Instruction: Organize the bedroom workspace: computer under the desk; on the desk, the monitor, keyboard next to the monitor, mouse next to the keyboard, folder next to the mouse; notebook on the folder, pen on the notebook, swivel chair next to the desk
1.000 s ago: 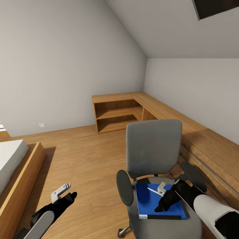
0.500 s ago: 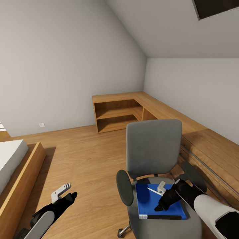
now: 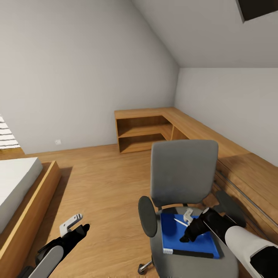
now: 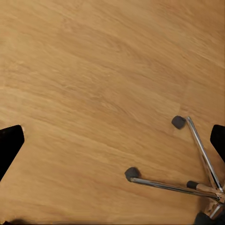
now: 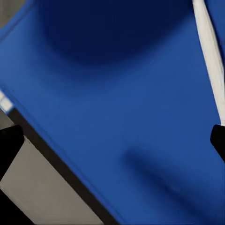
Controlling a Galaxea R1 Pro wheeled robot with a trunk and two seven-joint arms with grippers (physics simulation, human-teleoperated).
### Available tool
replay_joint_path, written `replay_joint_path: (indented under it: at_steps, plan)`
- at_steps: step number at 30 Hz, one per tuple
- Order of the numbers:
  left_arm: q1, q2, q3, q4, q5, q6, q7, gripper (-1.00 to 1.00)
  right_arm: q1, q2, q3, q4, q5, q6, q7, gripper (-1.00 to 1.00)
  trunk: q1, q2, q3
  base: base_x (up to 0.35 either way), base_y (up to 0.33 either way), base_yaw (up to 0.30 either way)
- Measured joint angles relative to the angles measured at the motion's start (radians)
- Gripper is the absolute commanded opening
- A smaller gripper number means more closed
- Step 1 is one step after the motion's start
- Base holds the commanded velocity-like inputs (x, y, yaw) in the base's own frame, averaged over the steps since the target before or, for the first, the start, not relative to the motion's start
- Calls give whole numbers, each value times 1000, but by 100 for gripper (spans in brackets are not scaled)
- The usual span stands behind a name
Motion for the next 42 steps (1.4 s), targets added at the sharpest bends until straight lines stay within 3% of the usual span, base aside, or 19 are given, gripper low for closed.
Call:
replay_joint_path:
  at_steps: [12,16,19,21,23,25,29,34,42]
  plan:
    - [0,1,3,5,0,2,0,100,0,2,-32,0,-2,-13,-7,100,0,0,0,-52,-33,179]
    - [0,1,3,5,-1,2,0,100,0,3,-34,-2,-4,-12,-52,100,0,0,0,0,0,3]
    - [0,0,1,14,-1,2,1,100,0,0,-82,-43,-6,-4,-64,100,0,0,0,0,0,0]
    - [0,-2,0,26,-1,1,0,100,0,-10,-153,-78,-5,-3,-69,100,0,0,0,0,0,0]
    - [0,-3,0,32,-1,1,0,100,0,-28,-190,-96,-3,-5,-69,100,0,0,0,0,0,0]
    - [0,-3,0,42,-1,1,0,100,1,-37,-201,-103,0,-7,-69,100,0,0,0,0,0,0]
    - [0,-4,0,72,-3,1,0,100,1,-52,-204,-103,35,-23,-69,100,0,0,0,0,0,0]
    - [0,-5,3,84,-6,-1,0,100,1,-89,-206,-53,57,-148,-84,100,0,0,0,0,0,0]
    - [0,-4,4,22,-5,-1,0,100,0,-100,-205,0,60,-192,-110,100,3,-7,-3,0,0,0]
